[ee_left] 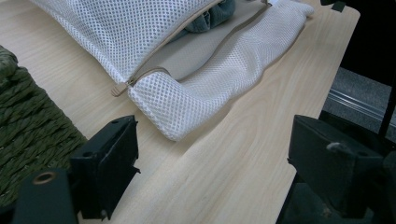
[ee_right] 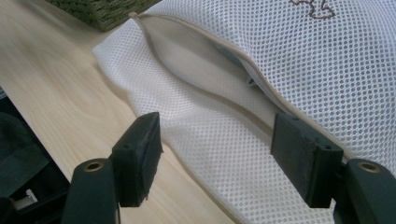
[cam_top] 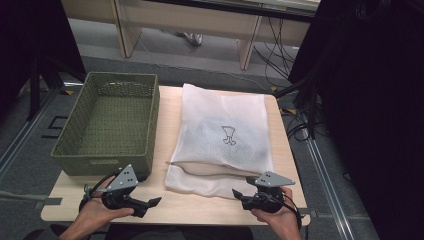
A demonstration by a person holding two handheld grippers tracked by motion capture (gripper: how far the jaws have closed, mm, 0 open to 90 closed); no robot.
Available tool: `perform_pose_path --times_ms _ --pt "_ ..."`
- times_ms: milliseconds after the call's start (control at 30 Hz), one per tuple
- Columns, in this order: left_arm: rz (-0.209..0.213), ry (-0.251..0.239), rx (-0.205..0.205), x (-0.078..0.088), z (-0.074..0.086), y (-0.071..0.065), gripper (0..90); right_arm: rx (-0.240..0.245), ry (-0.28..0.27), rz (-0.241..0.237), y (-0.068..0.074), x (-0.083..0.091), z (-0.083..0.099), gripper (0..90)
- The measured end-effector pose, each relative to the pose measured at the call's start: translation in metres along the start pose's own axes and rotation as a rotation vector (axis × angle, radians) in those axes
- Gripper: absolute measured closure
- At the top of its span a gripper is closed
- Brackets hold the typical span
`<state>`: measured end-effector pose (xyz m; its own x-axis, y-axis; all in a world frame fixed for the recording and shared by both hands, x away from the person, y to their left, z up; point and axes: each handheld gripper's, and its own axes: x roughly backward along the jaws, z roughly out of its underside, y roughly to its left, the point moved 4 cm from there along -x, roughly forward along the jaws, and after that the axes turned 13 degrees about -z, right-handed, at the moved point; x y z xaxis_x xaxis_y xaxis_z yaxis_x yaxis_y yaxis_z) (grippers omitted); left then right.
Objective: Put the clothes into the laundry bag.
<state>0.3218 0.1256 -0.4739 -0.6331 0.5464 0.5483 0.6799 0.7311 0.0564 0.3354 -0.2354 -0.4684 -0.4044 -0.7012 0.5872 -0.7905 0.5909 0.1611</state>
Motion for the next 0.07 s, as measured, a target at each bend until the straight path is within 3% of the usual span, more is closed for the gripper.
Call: perform_pose_path --times_ms 67 --pt "-0.003 -0.001 0.009 -0.0001 -0.0002 0.0 15.4 -0.013 0.001 -0.001 0.0003 0.0004 -0.0001 34.4"
